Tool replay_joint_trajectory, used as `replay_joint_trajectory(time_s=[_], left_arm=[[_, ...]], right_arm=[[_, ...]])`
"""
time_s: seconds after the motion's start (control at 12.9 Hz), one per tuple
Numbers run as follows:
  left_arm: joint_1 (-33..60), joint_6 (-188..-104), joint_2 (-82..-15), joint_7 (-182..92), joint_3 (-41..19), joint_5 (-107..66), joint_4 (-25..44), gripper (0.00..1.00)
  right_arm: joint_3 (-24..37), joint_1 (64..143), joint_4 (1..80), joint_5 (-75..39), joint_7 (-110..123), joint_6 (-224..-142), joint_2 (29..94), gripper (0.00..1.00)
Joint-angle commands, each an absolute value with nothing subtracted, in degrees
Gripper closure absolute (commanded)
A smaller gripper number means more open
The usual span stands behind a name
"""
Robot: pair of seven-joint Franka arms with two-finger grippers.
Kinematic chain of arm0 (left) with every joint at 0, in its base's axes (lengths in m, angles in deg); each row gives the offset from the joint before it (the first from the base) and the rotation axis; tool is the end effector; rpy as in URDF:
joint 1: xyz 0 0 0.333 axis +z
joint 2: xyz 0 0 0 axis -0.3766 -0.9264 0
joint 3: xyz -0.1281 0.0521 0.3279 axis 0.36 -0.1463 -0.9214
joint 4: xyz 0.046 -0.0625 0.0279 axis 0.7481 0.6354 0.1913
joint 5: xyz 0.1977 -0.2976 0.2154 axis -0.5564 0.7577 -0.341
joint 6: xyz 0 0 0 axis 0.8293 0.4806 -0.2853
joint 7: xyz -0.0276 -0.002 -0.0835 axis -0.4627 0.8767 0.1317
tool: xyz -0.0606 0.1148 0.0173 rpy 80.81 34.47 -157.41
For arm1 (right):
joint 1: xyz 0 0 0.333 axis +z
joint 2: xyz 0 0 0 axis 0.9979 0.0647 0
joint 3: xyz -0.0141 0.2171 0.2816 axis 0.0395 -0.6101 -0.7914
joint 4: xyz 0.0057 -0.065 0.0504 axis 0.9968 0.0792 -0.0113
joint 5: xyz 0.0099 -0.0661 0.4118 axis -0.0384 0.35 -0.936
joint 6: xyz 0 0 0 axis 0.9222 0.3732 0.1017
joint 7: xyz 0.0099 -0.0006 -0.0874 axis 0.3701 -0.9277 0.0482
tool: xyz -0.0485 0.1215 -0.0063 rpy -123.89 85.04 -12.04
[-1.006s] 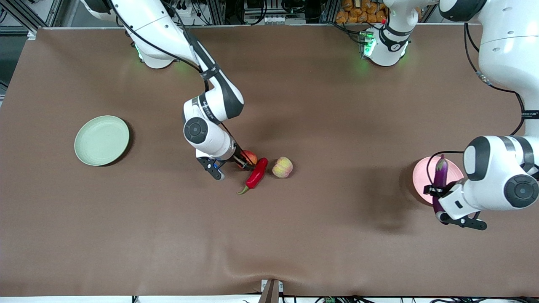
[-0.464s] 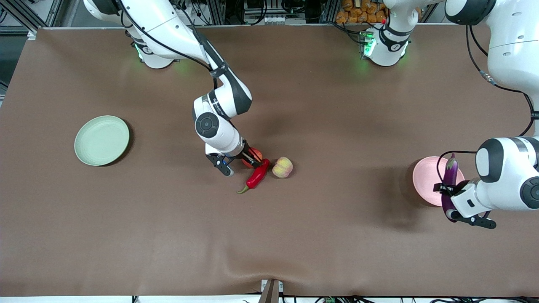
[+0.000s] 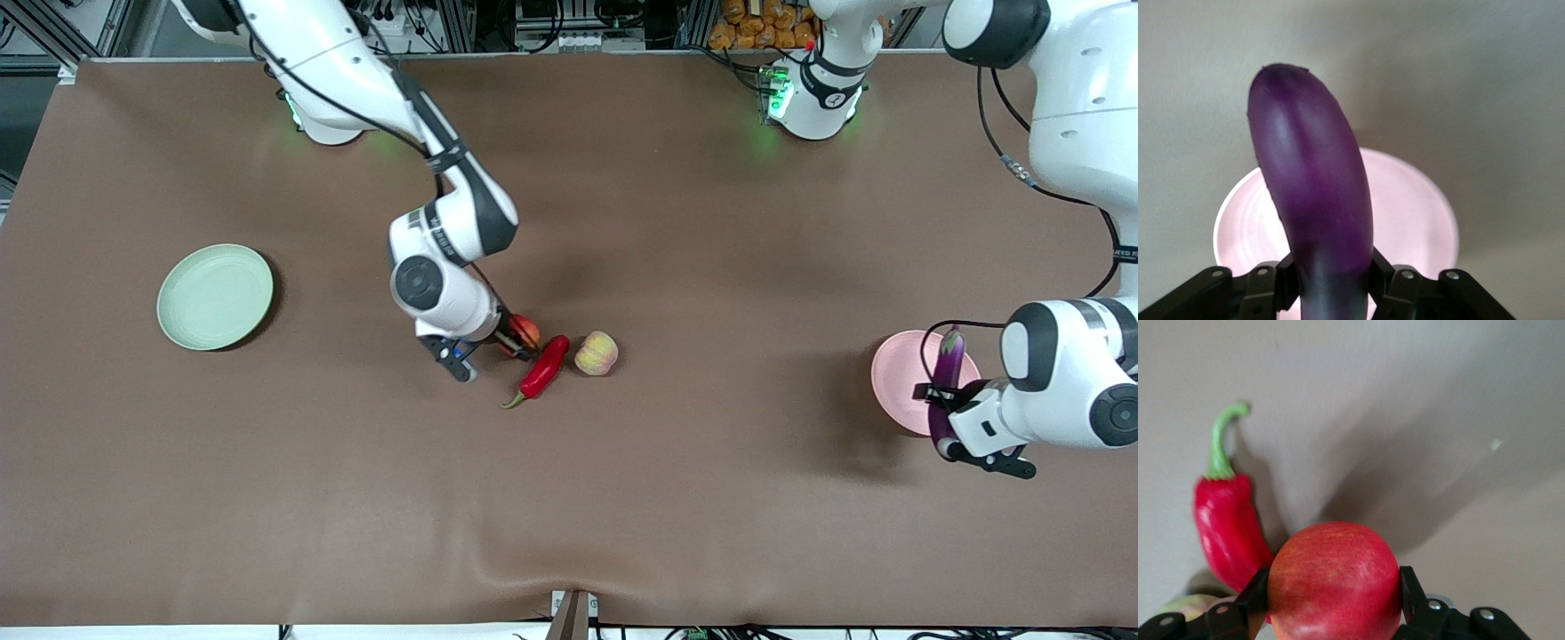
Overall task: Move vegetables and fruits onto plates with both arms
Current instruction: 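Lower the eggplant onto the pink plate while the right gripper grasps the apple, then carry the red apple to the green plate with the right gripper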
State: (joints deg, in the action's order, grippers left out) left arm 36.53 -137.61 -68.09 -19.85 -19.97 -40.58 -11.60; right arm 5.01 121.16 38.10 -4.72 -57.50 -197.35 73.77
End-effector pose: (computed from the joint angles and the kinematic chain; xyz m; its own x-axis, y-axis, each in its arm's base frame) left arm 0.7438 0.1060 0.2249 0.9279 -0.2825 -0.2431 -0.2831 -0.9585 0.0332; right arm 0.6044 0.3881 0.2249 0.7126 -0.6533 -0.2557 -0.6875 -0.7229 -0.0690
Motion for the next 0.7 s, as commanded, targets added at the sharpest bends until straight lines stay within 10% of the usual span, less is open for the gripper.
replay_joint_trajectory(time_s=[0.0, 0.62], left_arm=[[39.1, -137.8, -68.5, -17.3, -19.2, -40.7, -11.8, 1.00], [40.0, -137.3, -68.7, -17.5, -19.1, -38.6, -10.9, 1.00]], right_arm=[[4.1, 112.5, 34.3, -4.8, -45.6, -184.4, 70.3, 1.00], [6.4, 92.0, 40.6, 11.6, 5.2, -172.7, 62.2, 1.00]])
